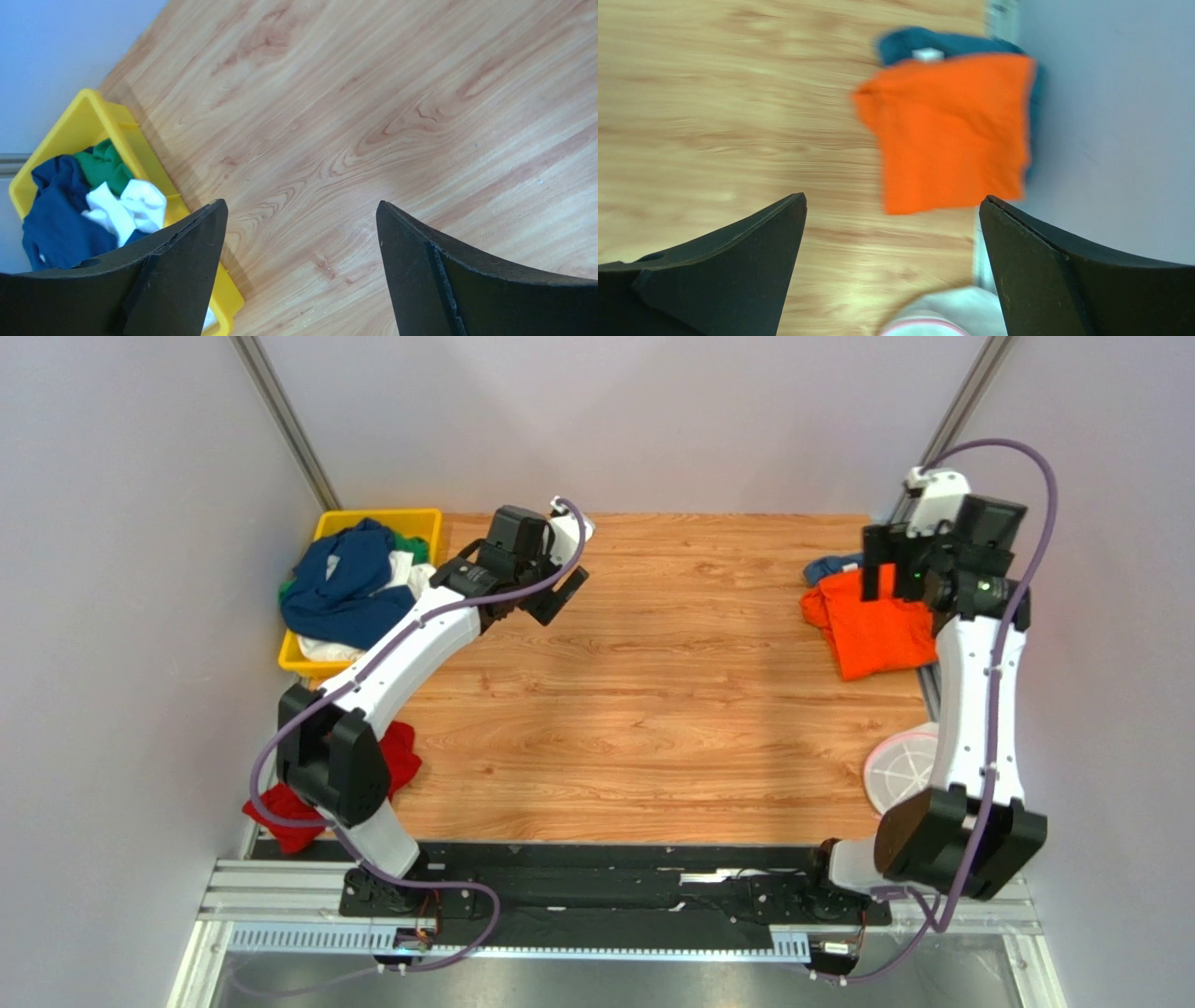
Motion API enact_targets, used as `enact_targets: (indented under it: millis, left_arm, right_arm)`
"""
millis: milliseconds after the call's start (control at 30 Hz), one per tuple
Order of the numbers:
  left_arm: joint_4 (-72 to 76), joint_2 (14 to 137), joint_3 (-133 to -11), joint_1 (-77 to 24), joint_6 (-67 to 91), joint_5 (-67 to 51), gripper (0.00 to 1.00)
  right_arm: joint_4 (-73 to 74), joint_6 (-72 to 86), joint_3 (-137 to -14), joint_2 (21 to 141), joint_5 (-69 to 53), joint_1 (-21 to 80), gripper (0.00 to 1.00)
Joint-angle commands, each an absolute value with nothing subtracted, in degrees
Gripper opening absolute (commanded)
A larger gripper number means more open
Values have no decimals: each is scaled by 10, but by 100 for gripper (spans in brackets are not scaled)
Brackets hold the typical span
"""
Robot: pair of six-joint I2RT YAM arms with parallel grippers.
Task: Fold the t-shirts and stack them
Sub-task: Put the neatly folded tshirt into the corner of the board with the right arm
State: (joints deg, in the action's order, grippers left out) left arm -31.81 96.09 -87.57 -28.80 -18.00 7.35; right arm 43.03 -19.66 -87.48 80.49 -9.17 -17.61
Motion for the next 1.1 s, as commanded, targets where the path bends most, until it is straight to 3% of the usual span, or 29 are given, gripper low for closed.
enact_targets:
  millis: [0,200,533,1067]
  left_arm:
    - [-301,926,-859,-286,-141,100,89]
    - [-308,887,-855,-258,-81,106,99]
    - [-188,798,-750,-242,-74,135,99]
    - [-190,825,-752,-242,-68,132,98]
  right_arm:
    - [459,-147,-851,763,-186,-58,100]
    - [468,-113,-861,801,-200,46,100]
    - [419,-81,-849,848,-187,106,100]
    - [417,-98,-838,839,-156,139,100]
